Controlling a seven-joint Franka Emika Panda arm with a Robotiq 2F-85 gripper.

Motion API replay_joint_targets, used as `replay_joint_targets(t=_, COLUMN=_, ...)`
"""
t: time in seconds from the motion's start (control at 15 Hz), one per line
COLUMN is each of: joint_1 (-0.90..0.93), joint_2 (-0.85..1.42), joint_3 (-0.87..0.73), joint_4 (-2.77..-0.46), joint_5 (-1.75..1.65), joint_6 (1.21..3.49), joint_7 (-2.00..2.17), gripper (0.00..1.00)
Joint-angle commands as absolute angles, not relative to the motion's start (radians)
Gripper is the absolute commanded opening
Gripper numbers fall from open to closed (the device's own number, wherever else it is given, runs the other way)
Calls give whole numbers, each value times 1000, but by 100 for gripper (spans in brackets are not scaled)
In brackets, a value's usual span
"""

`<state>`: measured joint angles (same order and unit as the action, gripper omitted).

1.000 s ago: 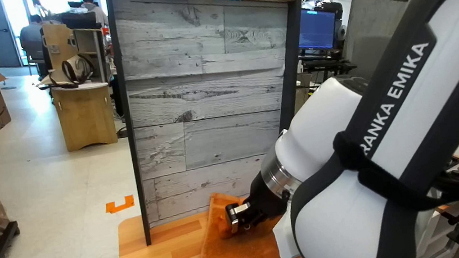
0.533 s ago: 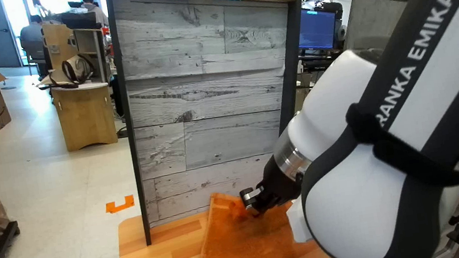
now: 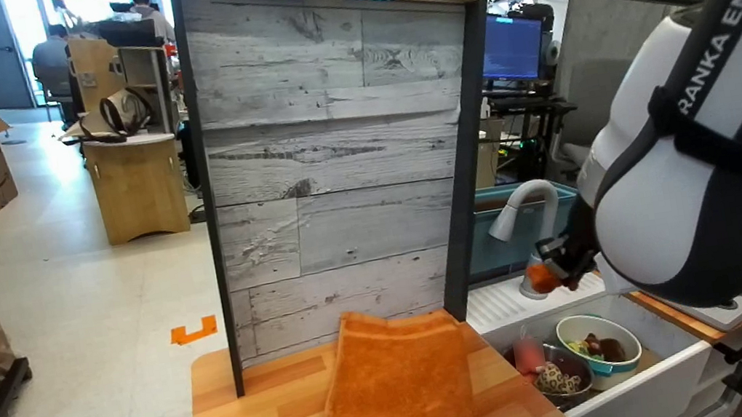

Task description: Put the plushies inside the pots in the sink, wipe the counter with the towel, and then remove the pink plushy from the pot and put it on the stove

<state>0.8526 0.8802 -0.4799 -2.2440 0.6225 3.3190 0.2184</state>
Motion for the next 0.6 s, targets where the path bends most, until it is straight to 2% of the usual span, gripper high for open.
replay_joint_targets(t=0.0, joint_1=872, joint_2=971, joint_3=-575, joint_4=-2220, joint_5=686, joint_6=3196, joint_7=294, gripper=2)
replay_joint_targets(t=0.13, joint_1=869, joint_2=1022, joint_3=-616, joint_4=-2202, joint_5=636, joint_6=3107, joint_7=418, gripper=2)
replay_joint_targets(t=0.33, joint_1=815, joint_2=1031, joint_3=-582, joint_4=-2164, joint_5=587, joint_6=3043, joint_7=513, gripper=2)
replay_joint_targets(t=0.4, joint_1=796, joint_2=1023, joint_3=-561, joint_4=-2155, joint_5=570, joint_6=3046, joint_7=528, gripper=21)
replay_joint_targets(t=0.47, joint_1=811, joint_2=1017, joint_3=-575, joint_4=-2198, joint_5=545, joint_6=3090, joint_7=526, gripper=7)
replay_joint_targets(t=0.53, joint_1=803, joint_2=1020, joint_3=-565, joint_4=-2187, joint_5=537, joint_6=3086, joint_7=544, gripper=14)
